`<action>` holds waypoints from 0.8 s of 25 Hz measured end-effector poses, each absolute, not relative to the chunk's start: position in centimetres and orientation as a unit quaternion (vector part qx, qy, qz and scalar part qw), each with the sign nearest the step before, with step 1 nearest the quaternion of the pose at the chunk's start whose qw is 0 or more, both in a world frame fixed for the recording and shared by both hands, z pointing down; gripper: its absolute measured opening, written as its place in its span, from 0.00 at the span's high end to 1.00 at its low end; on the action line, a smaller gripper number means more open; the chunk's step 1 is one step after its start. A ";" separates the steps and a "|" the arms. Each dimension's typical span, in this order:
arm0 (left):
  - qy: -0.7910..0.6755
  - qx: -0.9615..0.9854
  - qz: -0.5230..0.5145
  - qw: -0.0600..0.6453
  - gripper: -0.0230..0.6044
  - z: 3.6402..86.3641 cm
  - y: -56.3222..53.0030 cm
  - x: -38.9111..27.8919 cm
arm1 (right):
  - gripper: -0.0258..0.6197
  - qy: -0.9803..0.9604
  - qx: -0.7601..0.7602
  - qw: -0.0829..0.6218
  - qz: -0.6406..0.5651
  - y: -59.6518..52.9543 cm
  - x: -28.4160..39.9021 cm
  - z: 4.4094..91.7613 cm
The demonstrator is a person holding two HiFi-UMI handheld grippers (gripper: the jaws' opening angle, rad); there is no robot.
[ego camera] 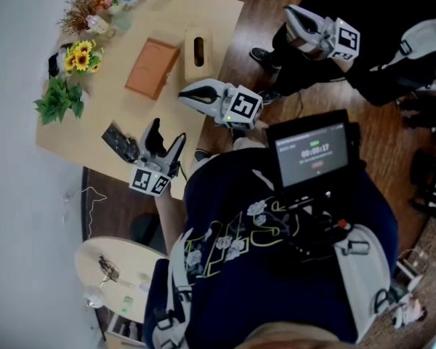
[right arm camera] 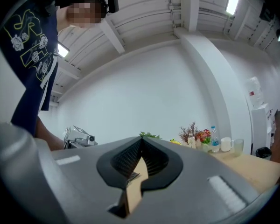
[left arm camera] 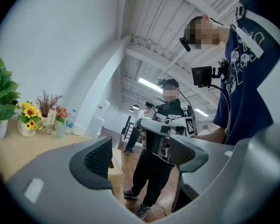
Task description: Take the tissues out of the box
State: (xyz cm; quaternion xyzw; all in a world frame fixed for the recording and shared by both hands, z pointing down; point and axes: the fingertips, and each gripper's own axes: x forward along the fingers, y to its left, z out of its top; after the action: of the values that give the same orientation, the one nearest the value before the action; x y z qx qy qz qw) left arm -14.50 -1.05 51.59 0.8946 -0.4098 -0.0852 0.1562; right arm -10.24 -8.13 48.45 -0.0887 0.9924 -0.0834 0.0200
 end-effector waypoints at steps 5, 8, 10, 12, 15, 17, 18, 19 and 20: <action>-0.409 0.894 -0.082 0.162 0.37 51.7 -1.2 -14.2 | 0.96 0.993 -0.083 0.024 -0.084 -7.8 -9.8 48.1; -0.409 0.893 -0.079 0.169 0.37 52.1 -0.8 -14.3 | 0.96 0.993 -0.078 0.027 -0.087 -7.4 -9.4 47.9; -0.406 0.896 -0.072 0.163 0.37 52.3 -0.6 -14.3 | 0.96 0.993 -0.075 0.027 -0.091 -7.0 -9.1 47.9; -0.406 0.897 -0.069 0.161 0.37 52.3 -0.4 -14.3 | 0.96 0.992 -0.072 0.026 -0.098 -6.6 -8.7 48.1; -0.405 0.898 -0.067 0.159 0.37 52.2 -0.2 -14.0 | 0.96 0.992 -0.067 0.023 -0.104 -5.8 -8.2 48.6; -0.406 0.897 -0.070 0.160 0.37 52.3 0.0 -13.9 | 0.96 0.992 -0.064 0.022 -0.108 -5.3 -7.9 48.7; -0.406 0.897 -0.069 0.159 0.37 52.3 0.0 -13.9 | 0.96 0.992 -0.062 0.023 -0.109 -5.2 -7.8 48.7; -0.405 0.898 -0.069 0.159 0.37 52.2 0.1 -13.8 | 0.96 0.992 -0.059 0.024 -0.109 -5.0 -7.7 48.6; -0.404 0.899 -0.069 0.158 0.37 52.2 0.1 -13.8 | 0.96 0.992 -0.057 0.024 -0.109 -4.9 -7.6 48.6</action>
State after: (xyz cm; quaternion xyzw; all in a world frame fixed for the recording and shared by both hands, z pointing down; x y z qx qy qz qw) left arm -13.78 0.10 52.16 0.8985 -0.4038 -0.0686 0.1579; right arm -7.63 -4.91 48.59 -0.0571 0.9921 -0.1087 0.0240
